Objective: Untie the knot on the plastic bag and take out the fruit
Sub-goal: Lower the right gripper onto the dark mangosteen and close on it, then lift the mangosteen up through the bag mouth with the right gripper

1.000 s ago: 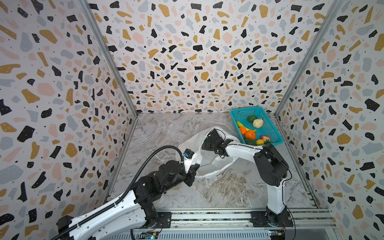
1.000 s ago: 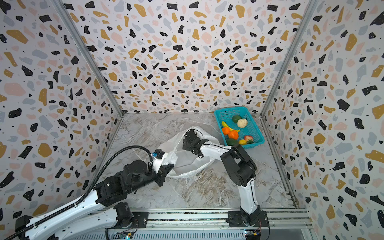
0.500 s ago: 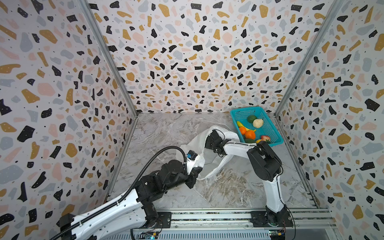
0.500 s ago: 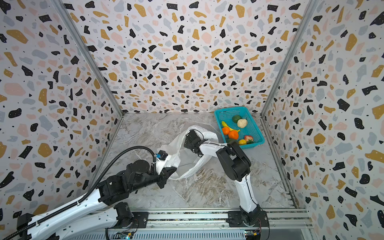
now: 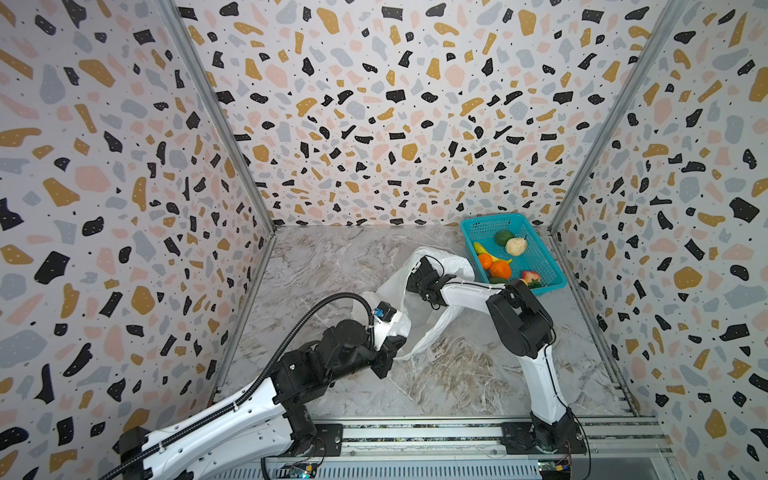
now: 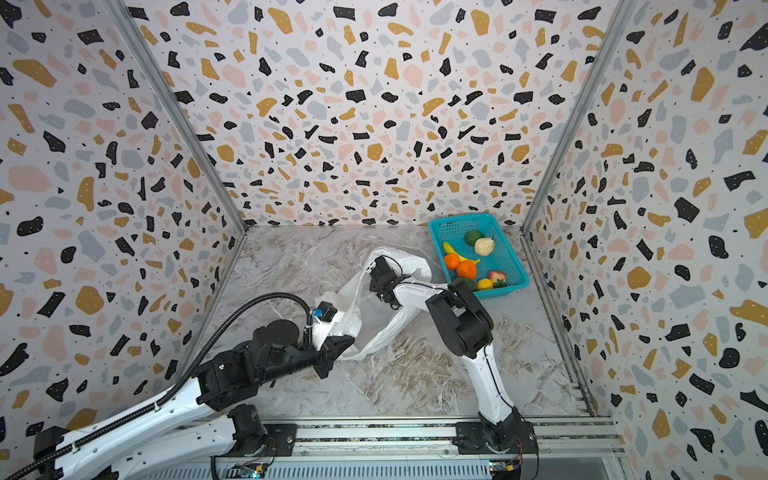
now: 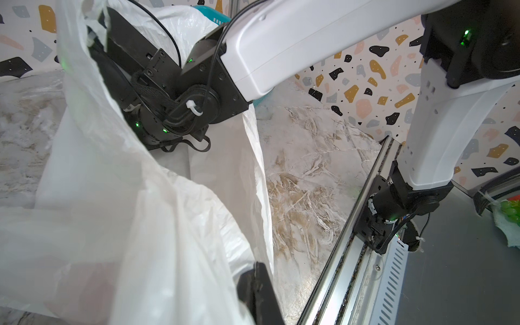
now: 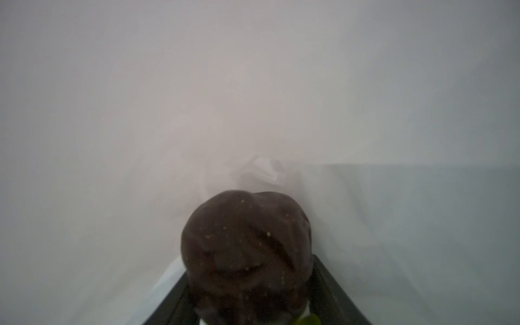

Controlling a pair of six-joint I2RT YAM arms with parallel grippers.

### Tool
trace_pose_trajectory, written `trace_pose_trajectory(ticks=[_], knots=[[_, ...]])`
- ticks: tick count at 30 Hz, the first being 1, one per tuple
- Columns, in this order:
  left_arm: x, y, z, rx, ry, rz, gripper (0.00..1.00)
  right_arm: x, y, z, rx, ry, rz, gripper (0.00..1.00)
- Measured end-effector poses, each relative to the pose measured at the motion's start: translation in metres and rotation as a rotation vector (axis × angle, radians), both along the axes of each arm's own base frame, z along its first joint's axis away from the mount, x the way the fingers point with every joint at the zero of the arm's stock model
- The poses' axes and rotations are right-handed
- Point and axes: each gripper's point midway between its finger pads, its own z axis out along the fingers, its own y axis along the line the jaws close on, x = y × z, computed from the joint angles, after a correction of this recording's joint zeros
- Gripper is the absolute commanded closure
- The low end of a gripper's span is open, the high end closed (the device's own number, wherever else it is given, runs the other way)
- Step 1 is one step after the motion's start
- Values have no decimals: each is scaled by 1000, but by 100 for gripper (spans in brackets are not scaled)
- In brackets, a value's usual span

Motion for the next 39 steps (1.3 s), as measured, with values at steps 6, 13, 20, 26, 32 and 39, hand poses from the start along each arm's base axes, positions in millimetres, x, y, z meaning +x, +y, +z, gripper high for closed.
trace_pose_trajectory(ticks=[6, 13, 20, 26, 32, 39], knots=[[1, 1, 0, 1, -2, 5, 100, -1, -2, -3, -18, -6, 12, 53], [9, 7, 3, 7, -28, 57, 100, -19, -3, -1, 1, 10, 77, 54], [17, 11, 5, 10, -53, 106, 100, -52, 18, 15, 40, 28, 208, 55], [22, 11, 7, 7, -67, 127, 100, -93, 37, 38, 86, 26, 330, 55], [25, 12, 9, 6, -77, 144, 100, -117, 41, 68, 127, 6, 401, 55], [27, 14, 9, 10, -83, 159, 100, -139, 36, 96, 158, -6, 447, 55]])
